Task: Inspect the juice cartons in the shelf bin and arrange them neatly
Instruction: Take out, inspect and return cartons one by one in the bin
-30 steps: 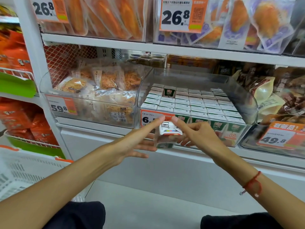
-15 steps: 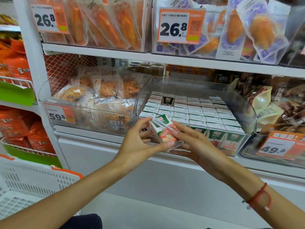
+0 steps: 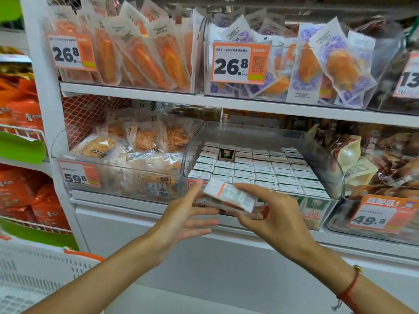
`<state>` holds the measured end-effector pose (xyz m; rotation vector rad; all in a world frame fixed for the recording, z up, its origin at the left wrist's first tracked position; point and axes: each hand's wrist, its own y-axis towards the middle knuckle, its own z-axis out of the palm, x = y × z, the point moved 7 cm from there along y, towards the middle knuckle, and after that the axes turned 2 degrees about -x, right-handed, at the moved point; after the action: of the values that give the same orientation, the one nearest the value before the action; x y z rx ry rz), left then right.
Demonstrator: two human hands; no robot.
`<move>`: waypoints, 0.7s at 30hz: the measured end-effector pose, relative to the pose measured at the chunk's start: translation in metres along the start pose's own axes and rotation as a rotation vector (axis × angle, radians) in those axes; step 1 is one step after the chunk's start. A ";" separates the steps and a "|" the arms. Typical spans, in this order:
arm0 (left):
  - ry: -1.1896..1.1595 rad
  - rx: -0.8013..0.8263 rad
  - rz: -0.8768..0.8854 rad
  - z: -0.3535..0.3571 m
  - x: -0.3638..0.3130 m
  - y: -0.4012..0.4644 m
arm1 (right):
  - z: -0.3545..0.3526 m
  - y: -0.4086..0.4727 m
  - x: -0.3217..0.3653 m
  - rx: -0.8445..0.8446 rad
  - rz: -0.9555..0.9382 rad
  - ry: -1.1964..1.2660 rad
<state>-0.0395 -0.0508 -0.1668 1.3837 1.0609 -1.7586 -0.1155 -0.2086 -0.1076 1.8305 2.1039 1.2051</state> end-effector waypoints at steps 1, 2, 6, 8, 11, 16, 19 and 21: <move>-0.054 0.032 -0.038 0.000 0.004 0.000 | 0.002 -0.002 0.005 0.016 -0.082 -0.057; -0.101 0.063 -0.071 0.000 0.007 0.000 | 0.003 -0.004 0.010 0.027 -0.159 -0.096; -0.256 0.128 -0.182 0.004 0.014 -0.002 | 0.007 -0.007 0.025 0.068 -0.343 -0.125; -0.310 0.109 -0.179 0.004 0.014 -0.001 | 0.010 -0.005 0.026 0.093 -0.338 -0.125; -0.320 0.051 -0.097 -0.001 0.009 0.001 | 0.017 -0.001 0.015 0.175 -0.220 -0.078; -0.214 -0.065 0.161 -0.007 -0.015 0.004 | 0.012 0.013 -0.022 0.098 0.003 -0.025; -0.025 -0.164 0.369 -0.008 -0.042 0.011 | 0.009 0.027 -0.059 0.135 0.115 -0.310; 0.117 -0.183 0.539 -0.002 -0.065 0.020 | 0.010 0.032 -0.080 0.212 0.157 -0.459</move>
<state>-0.0067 -0.0574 -0.1075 1.4962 0.7858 -1.1752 -0.0635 -0.2753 -0.1274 2.1403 1.9087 0.5209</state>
